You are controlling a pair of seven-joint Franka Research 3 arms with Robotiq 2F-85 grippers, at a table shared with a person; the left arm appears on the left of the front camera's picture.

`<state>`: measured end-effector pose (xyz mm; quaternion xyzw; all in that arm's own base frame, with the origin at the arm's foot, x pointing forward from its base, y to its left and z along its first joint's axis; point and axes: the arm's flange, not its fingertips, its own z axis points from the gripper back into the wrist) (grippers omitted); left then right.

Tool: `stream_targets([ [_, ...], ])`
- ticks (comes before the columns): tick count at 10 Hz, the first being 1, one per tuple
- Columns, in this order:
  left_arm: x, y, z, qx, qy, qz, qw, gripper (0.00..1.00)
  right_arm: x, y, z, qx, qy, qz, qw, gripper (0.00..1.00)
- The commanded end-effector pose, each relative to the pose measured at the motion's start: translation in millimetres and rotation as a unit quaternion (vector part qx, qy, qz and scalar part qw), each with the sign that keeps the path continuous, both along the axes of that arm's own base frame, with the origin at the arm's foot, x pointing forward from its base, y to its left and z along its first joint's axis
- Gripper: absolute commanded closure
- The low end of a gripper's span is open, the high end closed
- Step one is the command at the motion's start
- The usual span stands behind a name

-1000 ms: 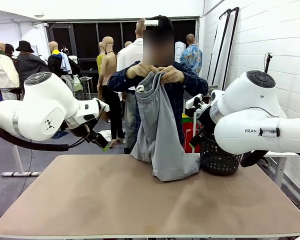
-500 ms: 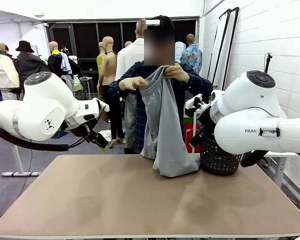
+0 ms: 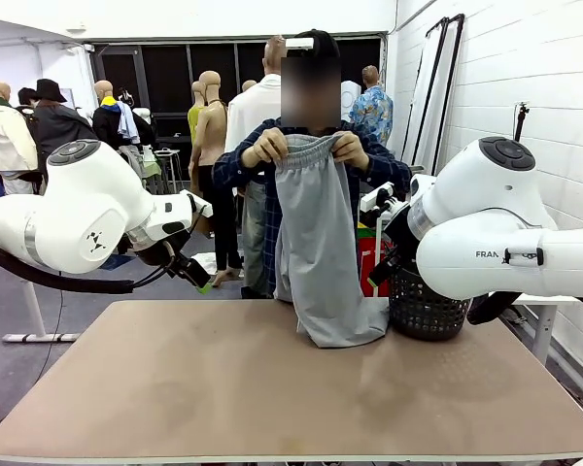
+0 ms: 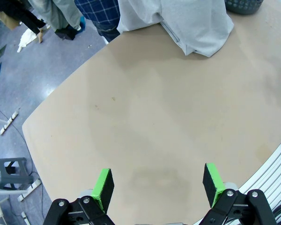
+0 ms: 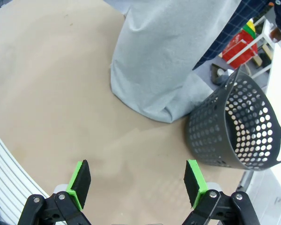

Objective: Fold the training pants.
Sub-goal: Grab both ends of the Training pants handed by a person.

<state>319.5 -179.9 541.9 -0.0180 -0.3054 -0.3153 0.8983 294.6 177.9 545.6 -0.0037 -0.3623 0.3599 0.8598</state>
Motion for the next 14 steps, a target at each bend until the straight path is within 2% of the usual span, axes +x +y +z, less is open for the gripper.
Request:
stream_targets([
  [1, -0.4, 0.1, -0.7, 0.003, 0.001, -0.005, 1.0, 0.0, 0.2, 0.1, -0.3, -0.001, -0.001, 0.0, 1.0, 0.0],
  [14, -0.4, 0.1, -0.7, 0.003, 0.001, -0.005, 1.0, 0.0, 0.2, 0.1, -0.3, -0.001, -0.001, 0.0, 1.0, 0.0],
])
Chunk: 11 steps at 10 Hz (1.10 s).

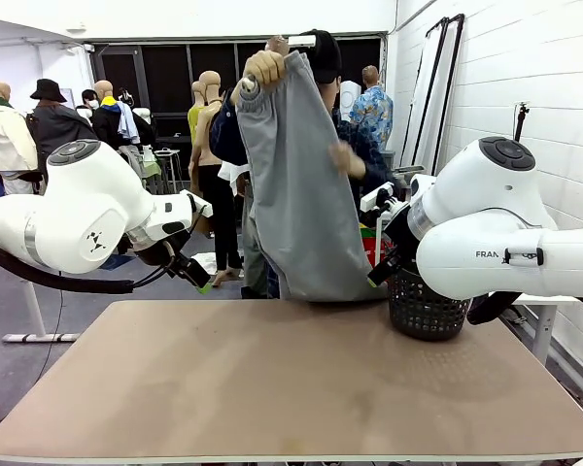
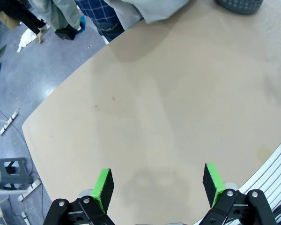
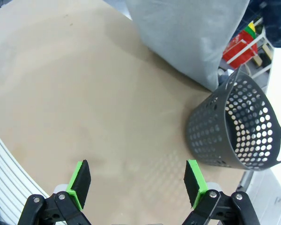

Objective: Fold the training pants.
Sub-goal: Grab both ends of the Training pants handed by a person.

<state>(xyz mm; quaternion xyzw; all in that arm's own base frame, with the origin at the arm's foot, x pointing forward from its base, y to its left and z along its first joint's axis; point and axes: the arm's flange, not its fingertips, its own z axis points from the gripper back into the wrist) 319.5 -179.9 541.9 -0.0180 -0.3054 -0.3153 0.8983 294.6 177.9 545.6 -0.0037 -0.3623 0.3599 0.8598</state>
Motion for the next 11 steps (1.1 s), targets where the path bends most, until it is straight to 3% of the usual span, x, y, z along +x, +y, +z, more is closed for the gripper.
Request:
stream_targets([
  [1, -0.4, 0.1, -0.7, 0.003, 0.001, -0.005, 1.0, 0.0, 0.2, 0.1, -0.3, -0.001, -0.001, 0.0, 1.0, 0.0],
  [11, -0.4, 0.1, -0.7, 0.003, 0.001, -0.005, 1.0, 0.0, 0.2, 0.1, -0.3, -0.001, -0.001, 0.0, 1.0, 0.0],
])
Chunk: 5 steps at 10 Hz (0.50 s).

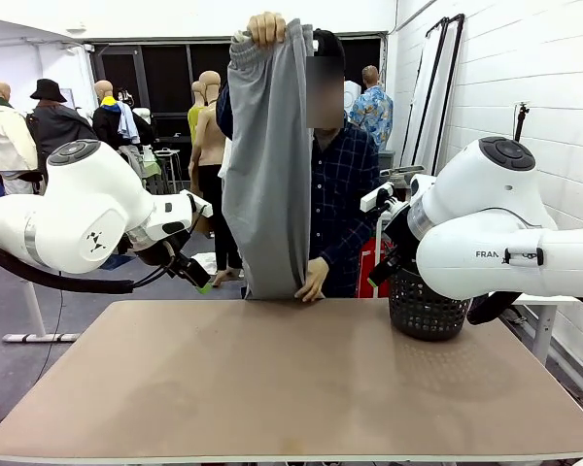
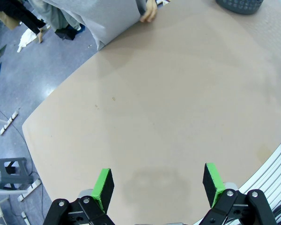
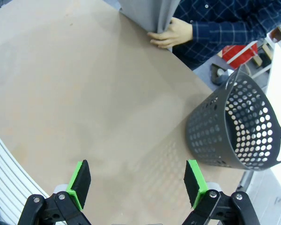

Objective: Fold the training pants.
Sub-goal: Grab both ends of the Training pants handed by a person.

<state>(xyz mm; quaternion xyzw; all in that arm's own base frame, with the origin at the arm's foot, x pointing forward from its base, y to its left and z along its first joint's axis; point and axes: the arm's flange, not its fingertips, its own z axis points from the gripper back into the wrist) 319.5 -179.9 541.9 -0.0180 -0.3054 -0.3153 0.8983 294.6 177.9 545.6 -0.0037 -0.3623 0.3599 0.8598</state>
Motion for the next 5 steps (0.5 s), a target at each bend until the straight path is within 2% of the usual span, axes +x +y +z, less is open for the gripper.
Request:
stream_targets([
  [1, -0.4, 0.1, -0.7, 0.003, 0.001, -0.005, 1.0, 0.0, 0.2, 0.1, -0.3, -0.001, -0.001, 0.0, 1.0, 0.0],
  [5, -0.4, 0.1, -0.7, 0.003, 0.001, -0.005, 1.0, 0.0, 0.2, 0.1, -0.3, -0.001, -0.001, 0.0, 1.0, 0.0],
])
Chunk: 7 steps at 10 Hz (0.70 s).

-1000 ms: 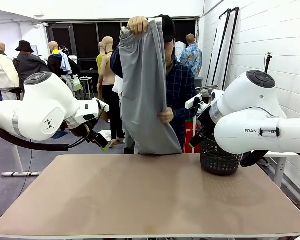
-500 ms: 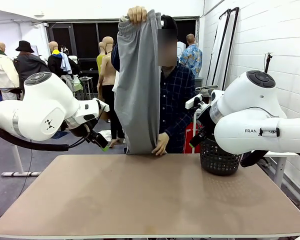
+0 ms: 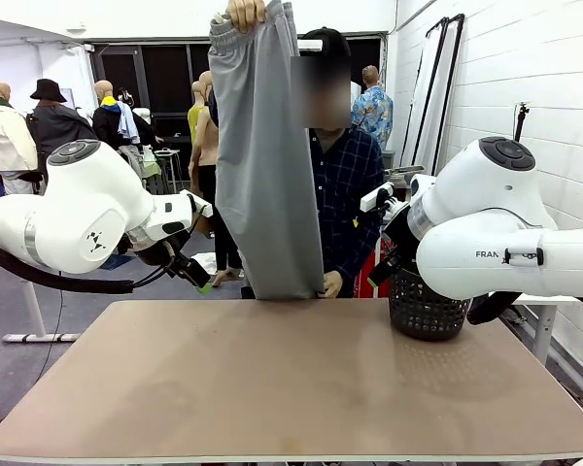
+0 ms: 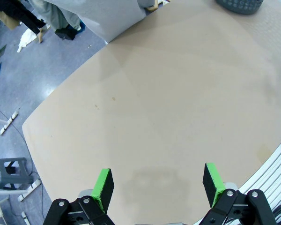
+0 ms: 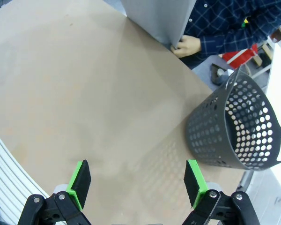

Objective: Fold the training pants.
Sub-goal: Grab both ends of the Training pants handed by a person.

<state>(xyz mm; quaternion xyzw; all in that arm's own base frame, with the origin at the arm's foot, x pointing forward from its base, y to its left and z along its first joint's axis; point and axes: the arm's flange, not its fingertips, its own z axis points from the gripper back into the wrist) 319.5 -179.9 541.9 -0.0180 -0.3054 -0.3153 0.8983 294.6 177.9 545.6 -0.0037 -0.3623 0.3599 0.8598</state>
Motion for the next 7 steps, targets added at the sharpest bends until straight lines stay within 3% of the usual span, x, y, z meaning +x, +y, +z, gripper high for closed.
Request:
stream_targets([
  [1, -0.4, 0.1, -0.7, 0.003, 0.001, -0.005, 1.0, 0.0, 0.2, 0.1, -0.3, -0.001, -0.001, 0.0, 1.0, 0.0],
  [7, -0.4, 0.1, -0.7, 0.003, 0.001, -0.005, 1.0, 0.0, 0.2, 0.1, -0.3, -0.001, -0.001, 0.0, 1.0, 0.0],
])
